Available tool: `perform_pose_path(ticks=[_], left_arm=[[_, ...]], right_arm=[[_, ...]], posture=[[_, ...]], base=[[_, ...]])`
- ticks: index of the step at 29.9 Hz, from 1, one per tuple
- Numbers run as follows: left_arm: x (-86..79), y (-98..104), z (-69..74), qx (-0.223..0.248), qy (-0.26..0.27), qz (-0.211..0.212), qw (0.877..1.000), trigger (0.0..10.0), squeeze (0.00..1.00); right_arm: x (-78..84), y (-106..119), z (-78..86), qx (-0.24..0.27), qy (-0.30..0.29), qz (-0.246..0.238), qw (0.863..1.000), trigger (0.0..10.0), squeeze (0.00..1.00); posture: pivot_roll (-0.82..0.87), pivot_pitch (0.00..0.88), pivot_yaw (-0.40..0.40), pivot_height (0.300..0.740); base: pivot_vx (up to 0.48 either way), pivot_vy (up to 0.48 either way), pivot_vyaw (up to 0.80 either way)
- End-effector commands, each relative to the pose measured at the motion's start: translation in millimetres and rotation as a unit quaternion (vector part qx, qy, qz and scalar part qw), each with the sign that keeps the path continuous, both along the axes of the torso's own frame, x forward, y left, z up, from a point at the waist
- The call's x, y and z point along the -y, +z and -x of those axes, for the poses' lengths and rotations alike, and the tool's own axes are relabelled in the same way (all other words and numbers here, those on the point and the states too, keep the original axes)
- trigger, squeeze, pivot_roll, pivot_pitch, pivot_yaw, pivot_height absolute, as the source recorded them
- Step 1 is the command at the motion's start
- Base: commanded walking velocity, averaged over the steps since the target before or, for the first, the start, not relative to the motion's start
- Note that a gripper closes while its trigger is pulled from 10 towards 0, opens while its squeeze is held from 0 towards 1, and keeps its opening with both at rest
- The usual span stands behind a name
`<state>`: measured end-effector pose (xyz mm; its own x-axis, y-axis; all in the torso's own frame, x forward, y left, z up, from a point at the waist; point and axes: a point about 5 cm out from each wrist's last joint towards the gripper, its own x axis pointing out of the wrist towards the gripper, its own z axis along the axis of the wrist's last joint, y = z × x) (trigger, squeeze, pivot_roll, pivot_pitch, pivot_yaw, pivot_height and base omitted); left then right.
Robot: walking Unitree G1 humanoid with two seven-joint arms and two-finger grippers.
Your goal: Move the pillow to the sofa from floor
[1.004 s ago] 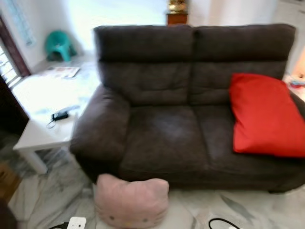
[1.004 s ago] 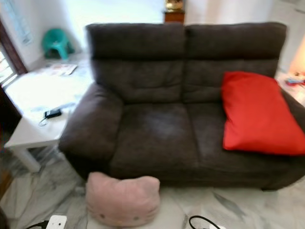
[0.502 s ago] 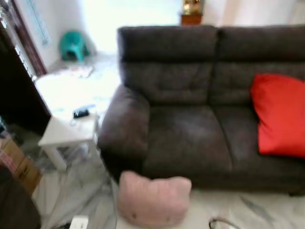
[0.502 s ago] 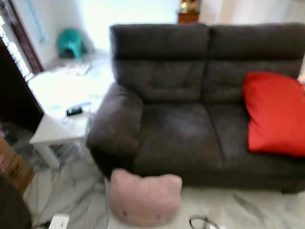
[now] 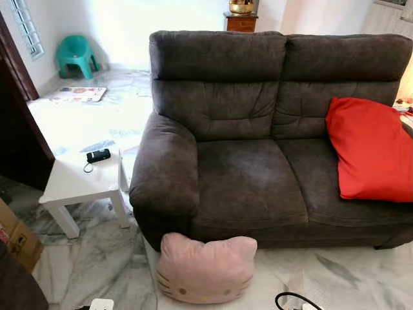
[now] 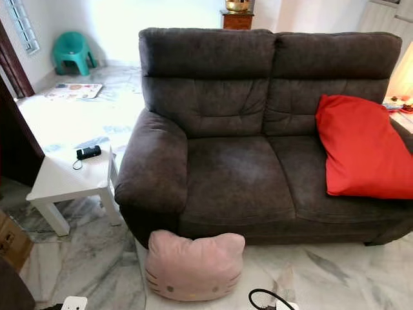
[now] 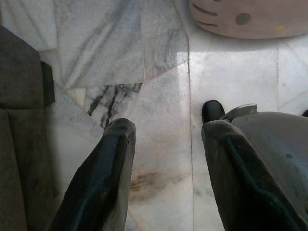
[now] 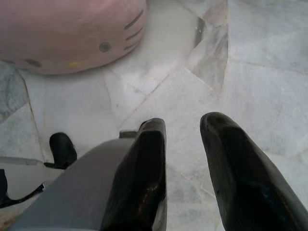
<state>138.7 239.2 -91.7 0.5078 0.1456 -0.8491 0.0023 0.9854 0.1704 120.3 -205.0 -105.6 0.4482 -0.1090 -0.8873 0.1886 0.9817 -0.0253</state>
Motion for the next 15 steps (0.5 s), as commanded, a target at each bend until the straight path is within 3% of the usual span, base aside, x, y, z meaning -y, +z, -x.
perform_pose_path(ticks=[1, 8, 11, 15], left_arm=[[0.2, 0, 0.2, -0.004, -0.006, -0.003, 1.000, 10.0, 0.00], [-0.5, 0, 0.6, -0.004, -0.003, -0.003, 1.000, 10.0, 0.00], [-0.6, 0, 0.7, -0.003, -0.002, -0.002, 1.000, 10.0, 0.00], [-0.9, 0, 0.6, -0.003, -0.001, -0.003, 1.000, 10.0, 0.00]], right_arm=[[1.2, 1, -2.5, 0.006, -0.004, 0.000, 1.000, 10.0, 0.00], [-2.7, 2, -7.0, 0.022, -0.017, -0.015, 1.000, 10.0, 0.00], [-4.6, 3, -10.5, 0.022, 0.007, -0.010, 1.000, 10.0, 0.00], [-7.2, 4, -13.1, 0.029, 0.011, -0.021, 0.999, 10.0, 0.00]], posture=[[0.00, 0.000, -0.010, 0.740], [0.00, 0.000, -0.009, 0.740], [0.00, 0.000, -0.009, 0.740], [0.00, 0.000, -0.010, 0.740]], base=[[0.000, 0.000, 0.00], [0.000, 0.000, 0.00], [0.000, 0.000, 0.00], [0.000, 0.000, 0.68]])
